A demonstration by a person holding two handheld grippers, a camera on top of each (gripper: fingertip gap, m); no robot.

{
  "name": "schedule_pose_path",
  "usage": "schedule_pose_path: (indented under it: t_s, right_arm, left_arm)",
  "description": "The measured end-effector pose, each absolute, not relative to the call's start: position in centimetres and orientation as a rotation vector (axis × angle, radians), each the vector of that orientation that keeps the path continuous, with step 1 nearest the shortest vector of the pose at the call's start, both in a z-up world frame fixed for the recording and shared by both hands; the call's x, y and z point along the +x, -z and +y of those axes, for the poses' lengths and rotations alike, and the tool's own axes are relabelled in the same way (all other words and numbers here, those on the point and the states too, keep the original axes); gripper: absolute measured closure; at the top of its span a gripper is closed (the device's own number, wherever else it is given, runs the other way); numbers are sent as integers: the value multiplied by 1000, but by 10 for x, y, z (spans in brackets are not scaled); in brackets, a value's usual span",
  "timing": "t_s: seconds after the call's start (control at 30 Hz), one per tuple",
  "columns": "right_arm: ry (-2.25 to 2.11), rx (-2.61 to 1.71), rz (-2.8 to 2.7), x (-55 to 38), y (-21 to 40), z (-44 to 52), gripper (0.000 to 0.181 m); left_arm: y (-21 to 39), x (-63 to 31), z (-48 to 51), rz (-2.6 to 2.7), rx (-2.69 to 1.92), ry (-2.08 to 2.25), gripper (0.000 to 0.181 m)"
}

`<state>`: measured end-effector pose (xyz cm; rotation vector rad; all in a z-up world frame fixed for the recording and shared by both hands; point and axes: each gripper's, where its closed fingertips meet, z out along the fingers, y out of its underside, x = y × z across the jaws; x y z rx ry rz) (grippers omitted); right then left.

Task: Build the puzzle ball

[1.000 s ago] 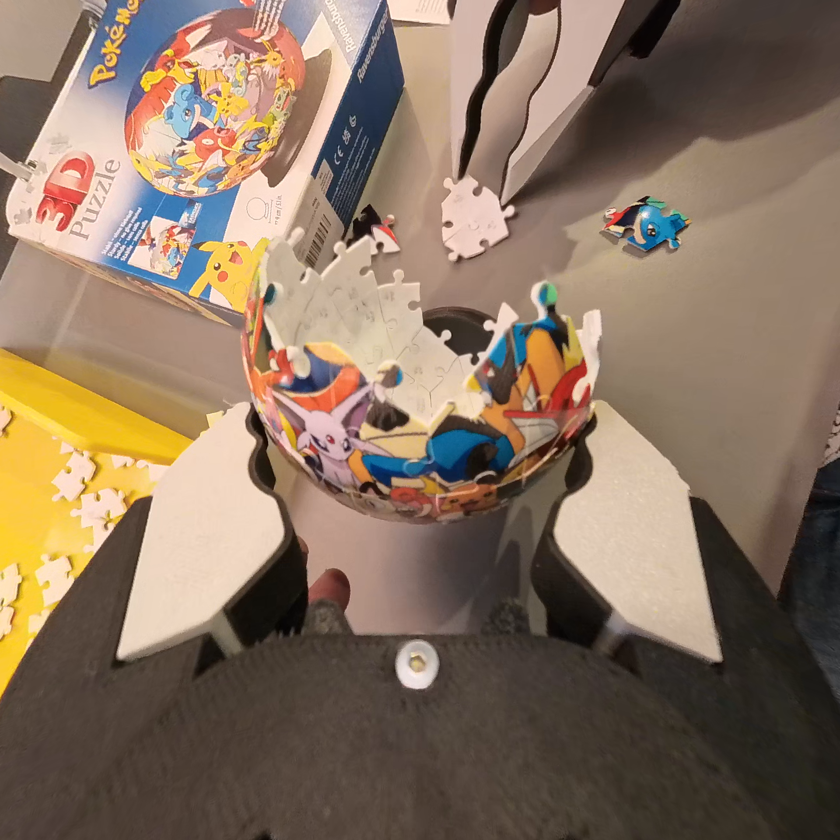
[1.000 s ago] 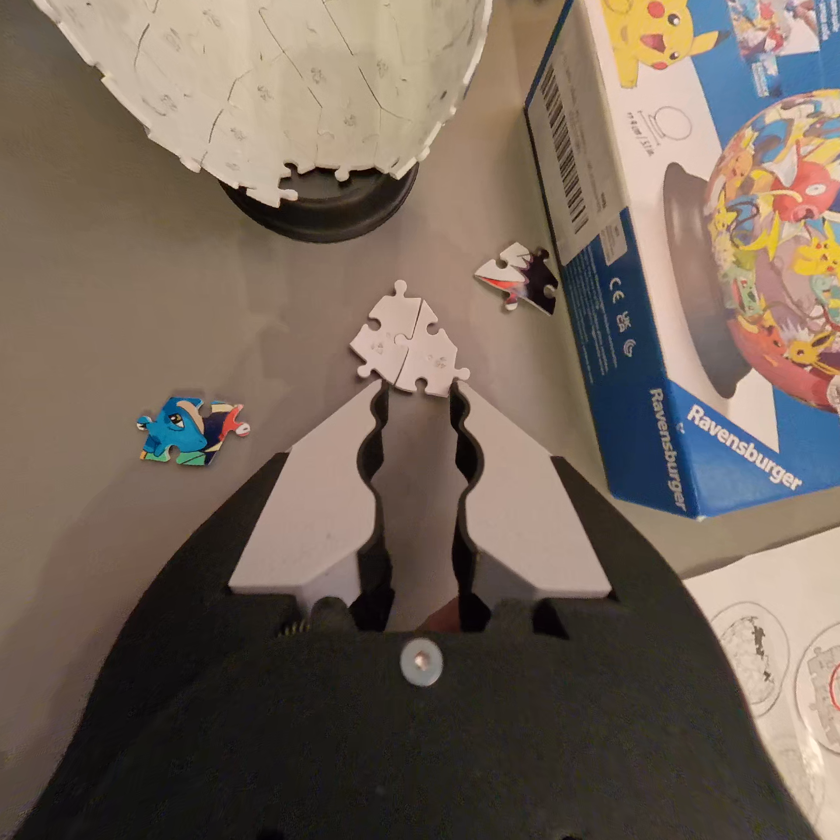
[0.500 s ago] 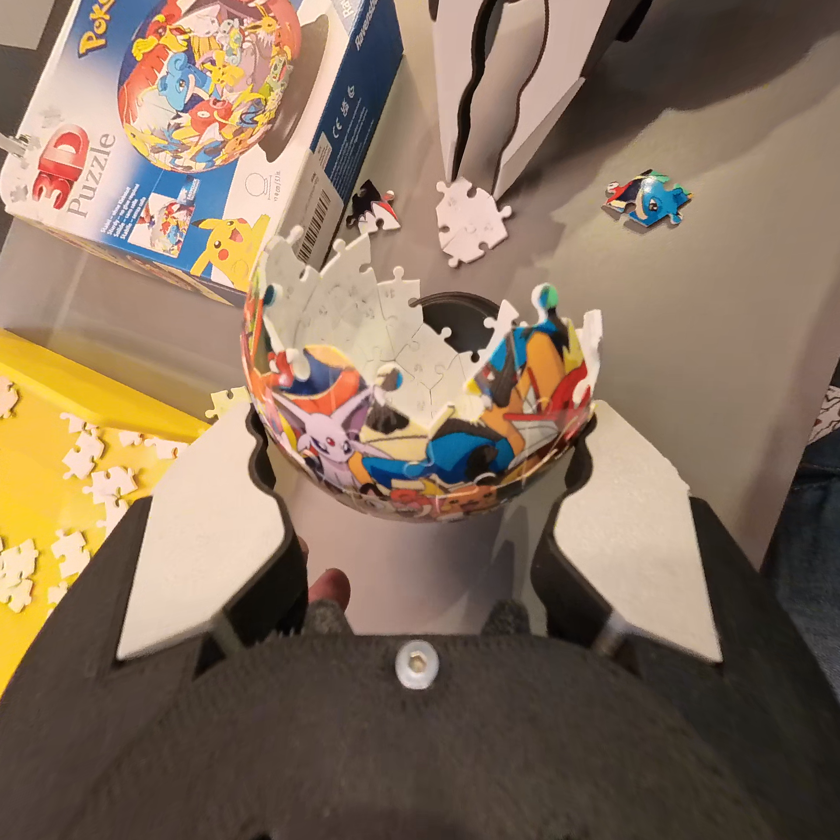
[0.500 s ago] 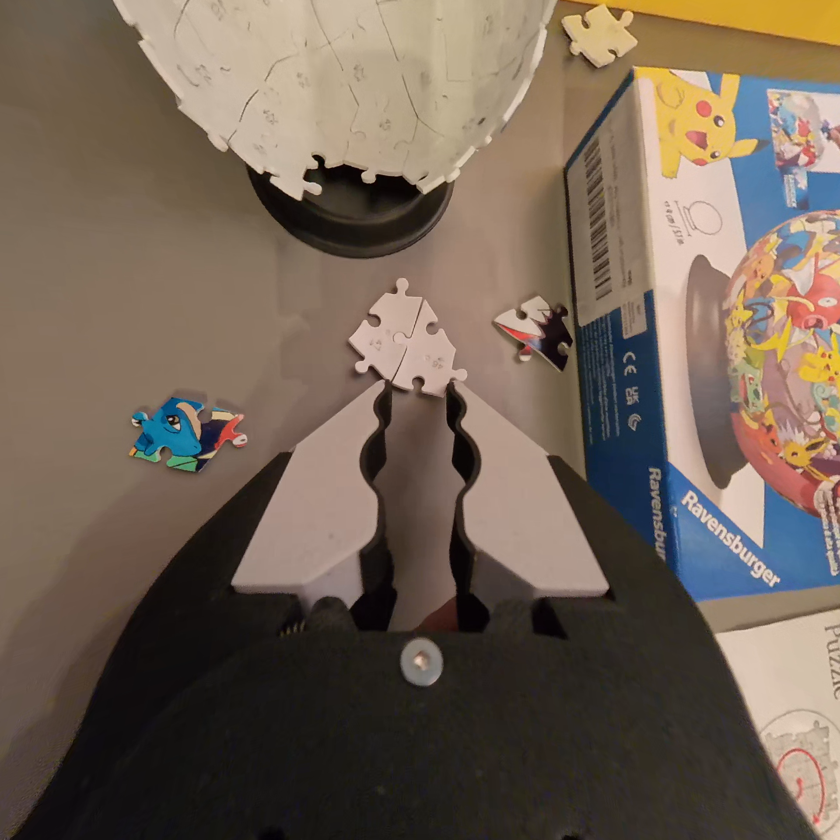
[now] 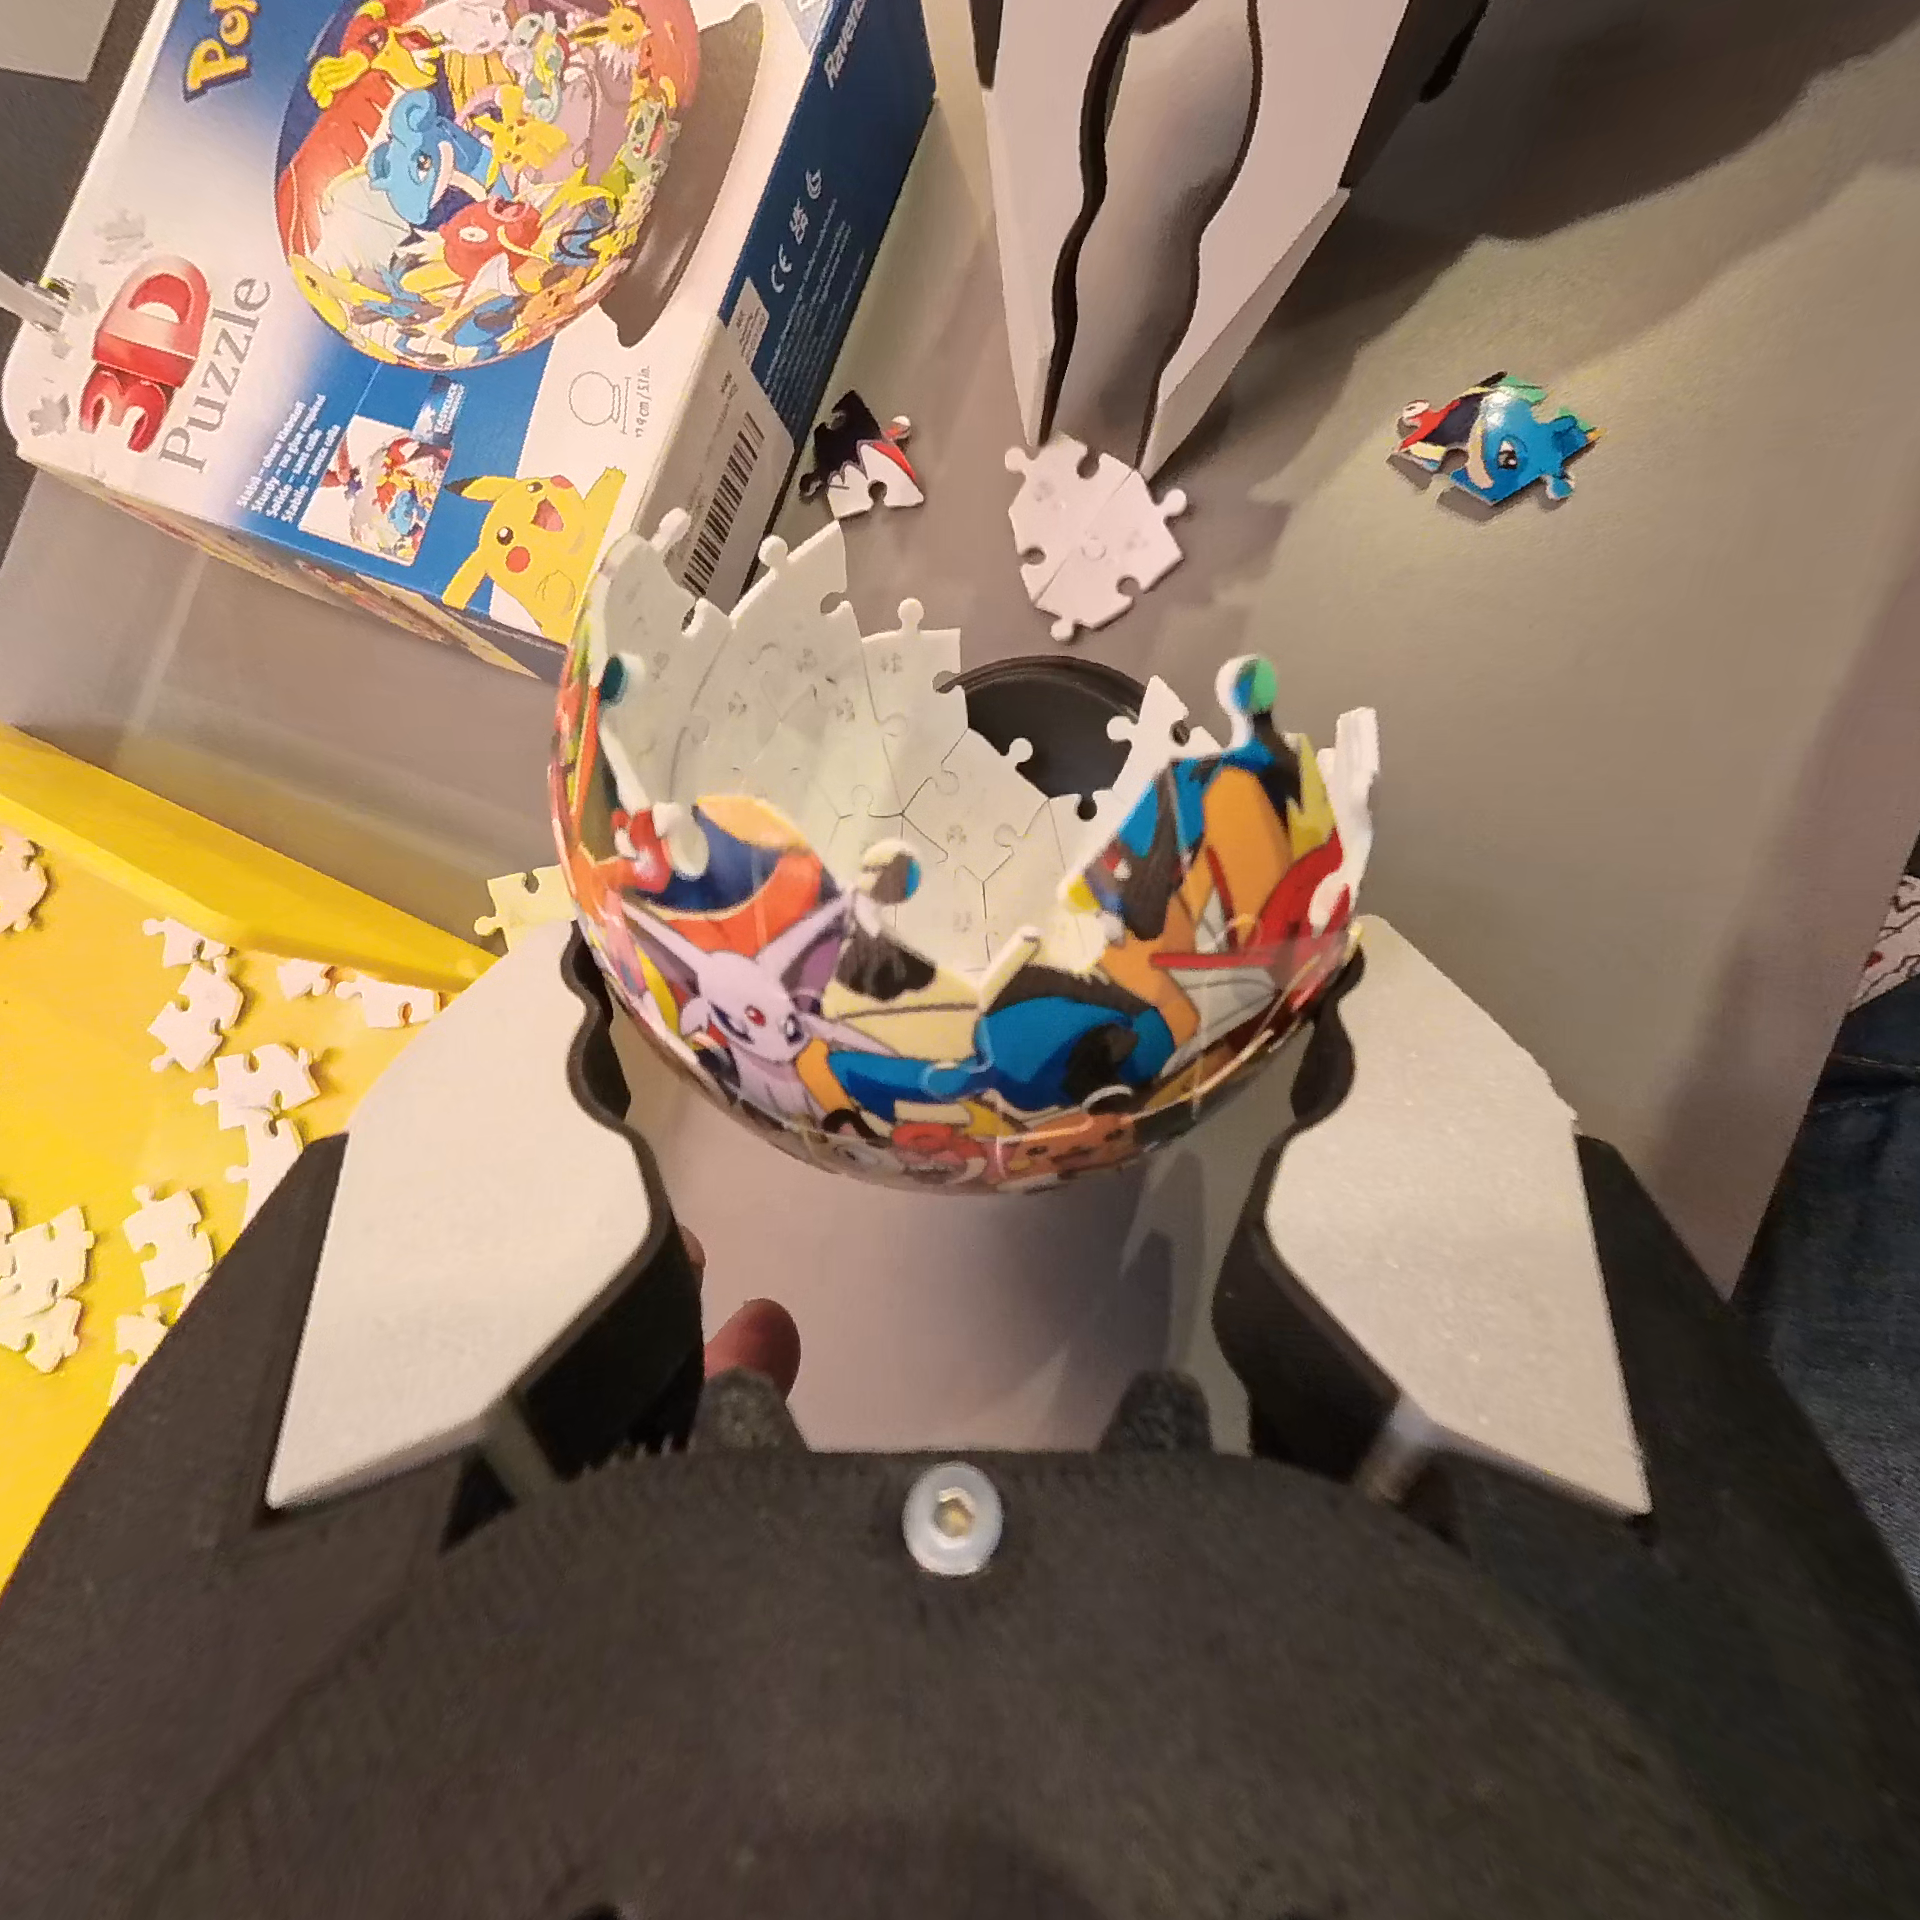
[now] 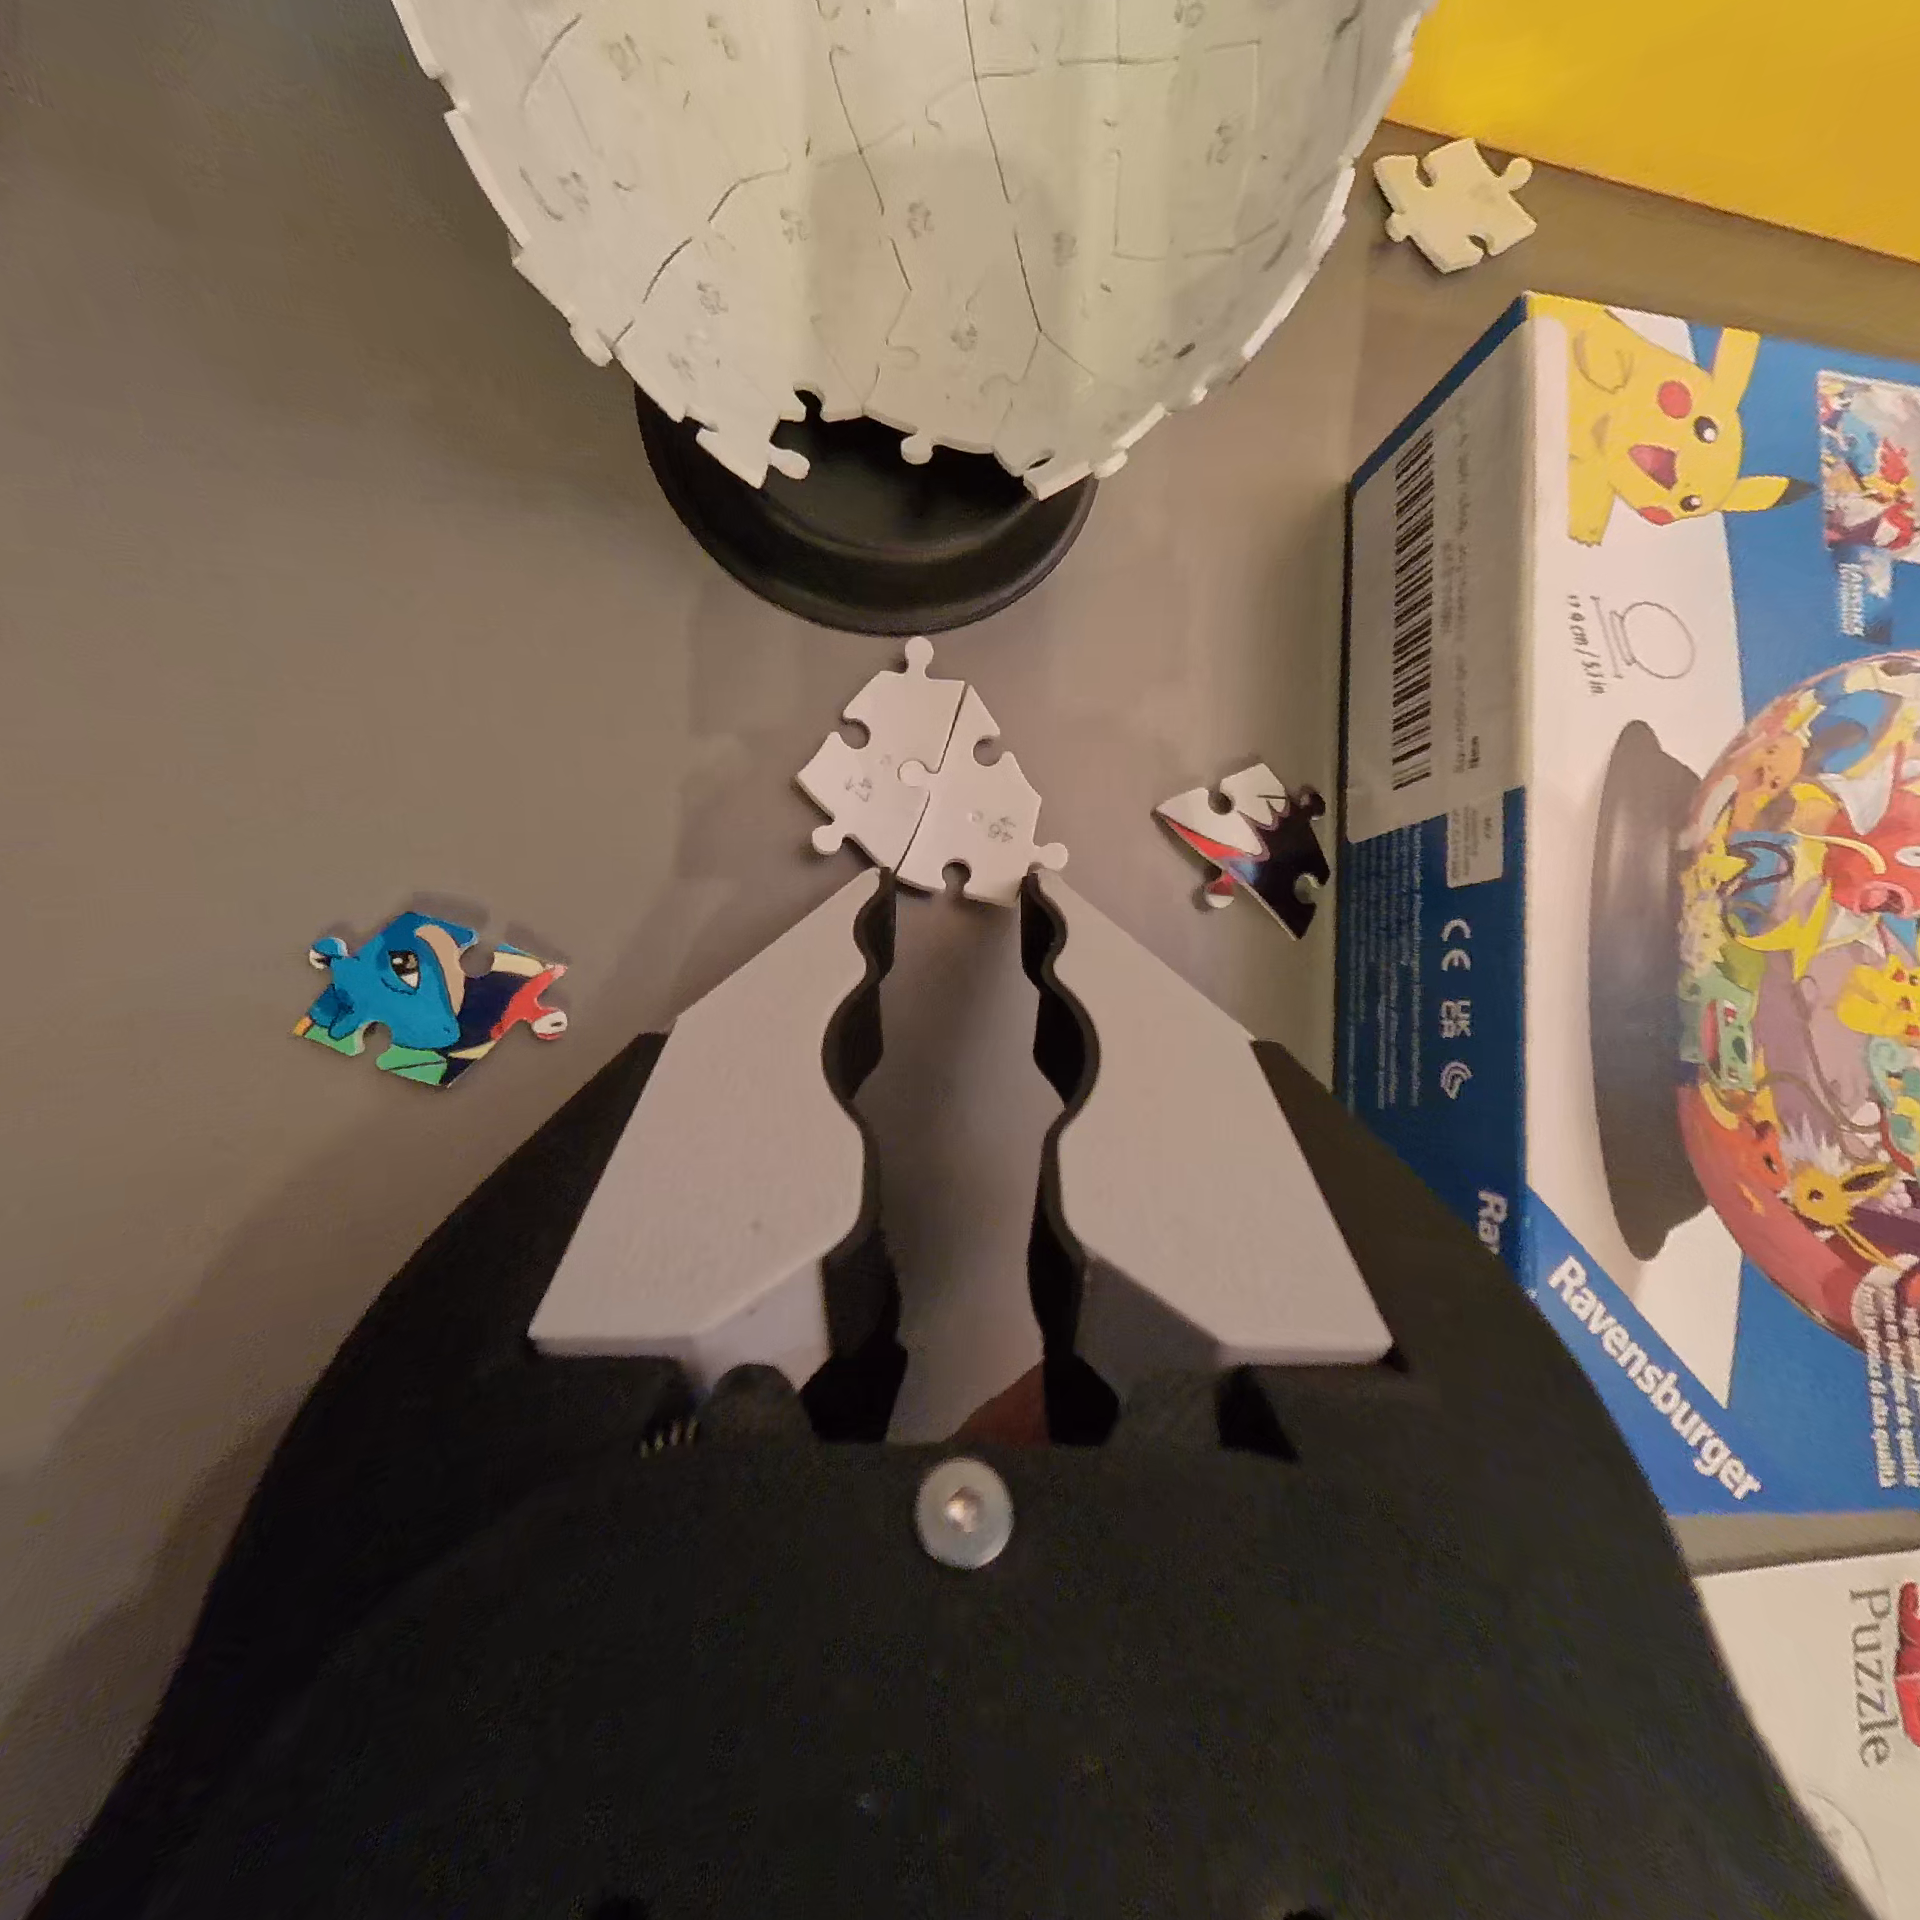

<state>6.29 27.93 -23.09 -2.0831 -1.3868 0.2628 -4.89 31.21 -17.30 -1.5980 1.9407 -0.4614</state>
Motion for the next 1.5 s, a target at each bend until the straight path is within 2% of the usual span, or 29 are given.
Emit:
schedule_pose_path:
  t_s: [0.87,0.97,1.5]
  right_arm:
    - [-298,-2182,-1315,57,232,282,150]
    - [-320,-2168,-1306,53,232,283,158]
    - [-383,-2056,-1358,48,208,283,159]
  left_arm:
    - [174,-49,312,1929,-1606,475,55]
    - [174,-49,313,1930,-1604,473,55]
    - [174,-49,314,1934,-1602,473,55]
